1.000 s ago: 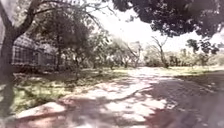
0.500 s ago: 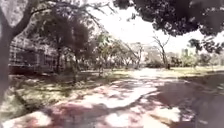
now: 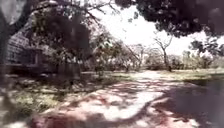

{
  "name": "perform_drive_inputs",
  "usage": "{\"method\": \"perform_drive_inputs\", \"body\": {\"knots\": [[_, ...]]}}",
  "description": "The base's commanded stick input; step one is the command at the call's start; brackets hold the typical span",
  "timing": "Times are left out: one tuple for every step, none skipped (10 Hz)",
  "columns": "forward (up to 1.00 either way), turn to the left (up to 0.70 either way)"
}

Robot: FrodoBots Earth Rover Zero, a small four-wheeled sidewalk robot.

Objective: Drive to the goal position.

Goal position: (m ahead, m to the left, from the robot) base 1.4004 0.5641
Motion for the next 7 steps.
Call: {"method": "perform_drive_inputs", "body": {"knots": [[0.70, -0.35], [0.70, -0.35], [0.70, -0.35], [0.70, -0.35], [0.70, -0.35], [0.70, -0.32], [0.70, -0.28]]}}
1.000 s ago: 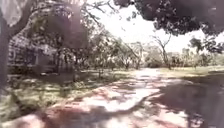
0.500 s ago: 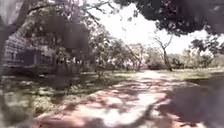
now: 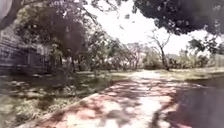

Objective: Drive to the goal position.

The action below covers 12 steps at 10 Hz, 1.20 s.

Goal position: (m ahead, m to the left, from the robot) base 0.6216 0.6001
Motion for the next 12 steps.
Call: {"method": "perform_drive_inputs", "body": {"knots": [[0.70, -0.25], [0.70, -0.21], [0.70, -0.17], [0.70, -0.14], [0.70, -0.10], [0.70, -0.07], [0.70, -0.03], [0.70, 0.00], [0.70, 0.00], [0.70, 0.00], [0.70, 0.00], [0.70, -0.06]]}}
